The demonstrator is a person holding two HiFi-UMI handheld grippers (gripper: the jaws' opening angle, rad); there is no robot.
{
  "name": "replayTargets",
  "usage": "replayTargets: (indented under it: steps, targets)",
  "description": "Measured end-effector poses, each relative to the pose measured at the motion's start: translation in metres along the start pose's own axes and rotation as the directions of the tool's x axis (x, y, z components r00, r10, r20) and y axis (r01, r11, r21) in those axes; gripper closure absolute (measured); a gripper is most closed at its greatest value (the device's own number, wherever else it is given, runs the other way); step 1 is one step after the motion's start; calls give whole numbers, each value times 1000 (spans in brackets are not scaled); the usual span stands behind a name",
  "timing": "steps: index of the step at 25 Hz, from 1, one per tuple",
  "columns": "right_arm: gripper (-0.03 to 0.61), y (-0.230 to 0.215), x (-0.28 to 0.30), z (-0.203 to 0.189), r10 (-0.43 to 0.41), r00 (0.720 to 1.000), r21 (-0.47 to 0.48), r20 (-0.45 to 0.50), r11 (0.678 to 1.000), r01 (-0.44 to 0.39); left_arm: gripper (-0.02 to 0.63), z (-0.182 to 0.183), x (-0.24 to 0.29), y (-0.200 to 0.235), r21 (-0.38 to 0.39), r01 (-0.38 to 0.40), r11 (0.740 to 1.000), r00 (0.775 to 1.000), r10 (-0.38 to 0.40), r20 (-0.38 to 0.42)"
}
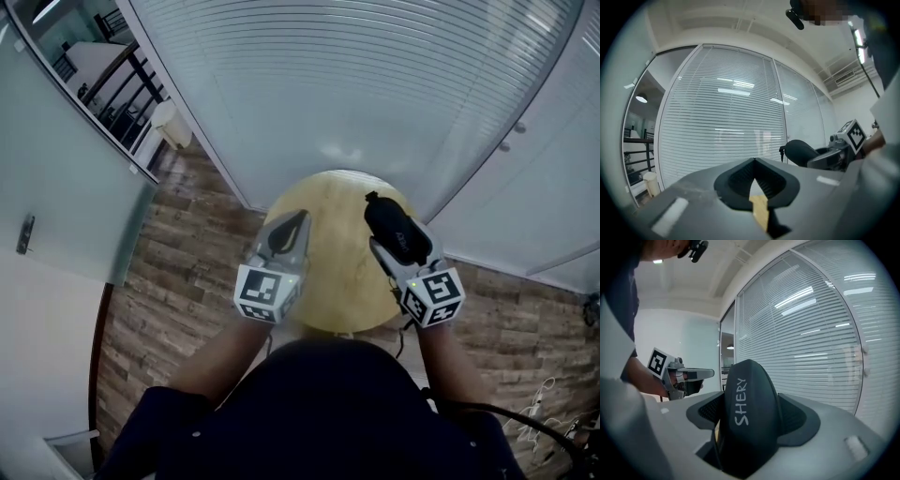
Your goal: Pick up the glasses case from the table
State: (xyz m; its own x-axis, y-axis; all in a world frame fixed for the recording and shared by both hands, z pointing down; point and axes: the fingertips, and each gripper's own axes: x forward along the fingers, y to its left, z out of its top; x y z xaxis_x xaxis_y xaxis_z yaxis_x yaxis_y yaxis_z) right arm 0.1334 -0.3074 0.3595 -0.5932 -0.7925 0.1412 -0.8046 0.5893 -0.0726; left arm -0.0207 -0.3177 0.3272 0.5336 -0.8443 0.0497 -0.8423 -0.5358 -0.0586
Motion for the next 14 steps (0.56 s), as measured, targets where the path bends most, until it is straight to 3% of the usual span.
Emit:
replayTargets:
  steps: [14]
  targets:
    - [216, -2, 0, 4, 11, 1000, -20, 3, 1000, -11, 609, 7, 7, -4, 15, -11, 1000, 1000, 11, 7]
